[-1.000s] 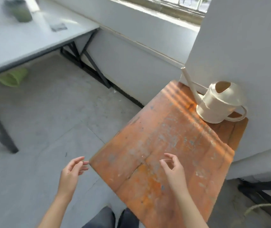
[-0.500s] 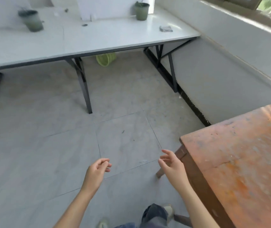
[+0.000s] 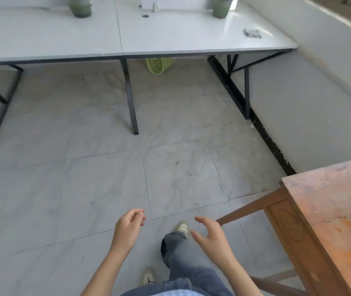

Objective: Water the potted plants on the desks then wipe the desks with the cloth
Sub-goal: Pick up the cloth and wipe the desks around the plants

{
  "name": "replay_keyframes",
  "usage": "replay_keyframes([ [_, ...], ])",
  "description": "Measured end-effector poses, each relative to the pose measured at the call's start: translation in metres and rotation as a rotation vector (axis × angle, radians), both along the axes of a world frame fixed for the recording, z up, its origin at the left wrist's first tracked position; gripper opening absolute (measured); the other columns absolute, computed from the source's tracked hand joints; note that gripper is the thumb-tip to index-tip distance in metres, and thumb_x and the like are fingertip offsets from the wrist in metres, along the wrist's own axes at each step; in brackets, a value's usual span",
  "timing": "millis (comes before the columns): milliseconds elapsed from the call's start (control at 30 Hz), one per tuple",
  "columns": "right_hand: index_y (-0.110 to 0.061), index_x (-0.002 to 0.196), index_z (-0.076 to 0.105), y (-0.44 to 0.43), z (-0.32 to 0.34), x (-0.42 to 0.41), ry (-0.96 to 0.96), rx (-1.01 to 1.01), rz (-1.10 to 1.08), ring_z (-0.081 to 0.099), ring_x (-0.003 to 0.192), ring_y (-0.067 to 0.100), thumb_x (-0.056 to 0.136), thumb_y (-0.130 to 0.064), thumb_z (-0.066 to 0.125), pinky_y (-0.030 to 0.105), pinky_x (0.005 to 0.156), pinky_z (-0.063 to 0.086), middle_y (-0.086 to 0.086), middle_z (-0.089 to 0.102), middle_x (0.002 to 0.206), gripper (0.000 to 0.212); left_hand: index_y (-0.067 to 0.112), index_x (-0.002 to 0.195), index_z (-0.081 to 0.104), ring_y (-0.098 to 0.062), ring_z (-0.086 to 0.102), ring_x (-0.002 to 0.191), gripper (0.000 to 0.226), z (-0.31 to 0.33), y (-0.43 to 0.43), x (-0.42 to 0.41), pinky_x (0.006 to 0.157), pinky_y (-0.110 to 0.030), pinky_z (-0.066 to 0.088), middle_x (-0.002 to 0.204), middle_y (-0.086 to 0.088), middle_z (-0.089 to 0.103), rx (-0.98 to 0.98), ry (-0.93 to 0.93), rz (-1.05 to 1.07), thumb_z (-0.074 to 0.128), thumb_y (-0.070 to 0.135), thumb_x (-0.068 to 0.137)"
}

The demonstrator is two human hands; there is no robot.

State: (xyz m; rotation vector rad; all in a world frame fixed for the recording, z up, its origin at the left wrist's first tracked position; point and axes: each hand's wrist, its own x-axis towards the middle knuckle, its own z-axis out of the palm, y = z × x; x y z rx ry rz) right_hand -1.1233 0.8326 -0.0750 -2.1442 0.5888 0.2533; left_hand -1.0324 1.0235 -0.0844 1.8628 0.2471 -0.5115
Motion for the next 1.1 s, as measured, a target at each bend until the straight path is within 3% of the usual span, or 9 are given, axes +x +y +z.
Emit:
replay_keyframes([
  [367, -0.016, 0.127, 0.047, -0.096, 0.011, 0.156, -0.106, -0.028, 0.001, 0.040, 0.125, 0.013, 0.088, -0.025, 0.055, 0.021, 0.100, 0.030, 0.000, 0.051, 0.129, 0.040, 0.023, 0.073, 0.057, -0.020, 0.058, 0.078, 0.025, 0.011, -0.088, 0.143, 0.065, -0.018, 0.040, 0.079, 0.001, 0.063, 0.027, -0.102, -0.010, 0.047, 0.009, 0.092],
  [600, -0.015, 0.125, 0.049, -0.158, 0.003, 0.202, -0.019, -0.030, -0.064, 0.041, 0.125, 0.014, 0.089, -0.025, 0.054, 0.020, 0.098, 0.030, 0.000, 0.051, 0.129, 0.038, 0.014, 0.088, 0.060, -0.018, 0.058, 0.081, 0.015, 0.010, -0.156, 0.201, 0.066, -0.015, 0.040, 0.082, 0.000, 0.063, 0.036, -0.063, -0.113, 0.046, 0.009, 0.092],
  [833, -0.013, 0.121, 0.052, -0.213, -0.015, 0.273, 0.049, -0.007, -0.097, 0.044, 0.121, 0.014, 0.089, -0.026, 0.054, 0.018, 0.092, 0.031, 0.002, 0.054, 0.127, 0.035, 0.022, 0.076, 0.058, -0.019, 0.059, 0.078, 0.023, 0.000, -0.202, 0.283, 0.068, -0.021, 0.042, 0.080, -0.001, 0.064, 0.051, -0.023, -0.069, 0.047, 0.010, 0.092],
  [967, -0.013, 0.120, 0.053, -0.260, -0.019, 0.346, 0.043, -0.050, -0.092, 0.044, 0.122, 0.016, 0.089, -0.027, 0.054, 0.021, 0.095, 0.033, 0.002, 0.054, 0.126, 0.034, 0.021, 0.073, 0.058, -0.022, 0.058, 0.077, 0.024, -0.006, -0.252, 0.369, 0.073, -0.029, 0.043, 0.079, -0.003, 0.064, 0.026, -0.019, -0.082, 0.047, 0.010, 0.092],
  [1100, -0.011, 0.118, 0.056, -0.319, -0.004, 0.416, -0.005, -0.105, -0.219, 0.045, 0.121, 0.019, 0.088, -0.024, 0.055, 0.023, 0.093, 0.033, 0.006, 0.055, 0.125, 0.033, 0.020, 0.073, 0.059, -0.024, 0.057, 0.076, 0.024, 0.015, -0.317, 0.463, 0.078, -0.033, 0.044, 0.078, -0.003, 0.063, -0.048, -0.070, -0.116, 0.046, 0.009, 0.091],
])
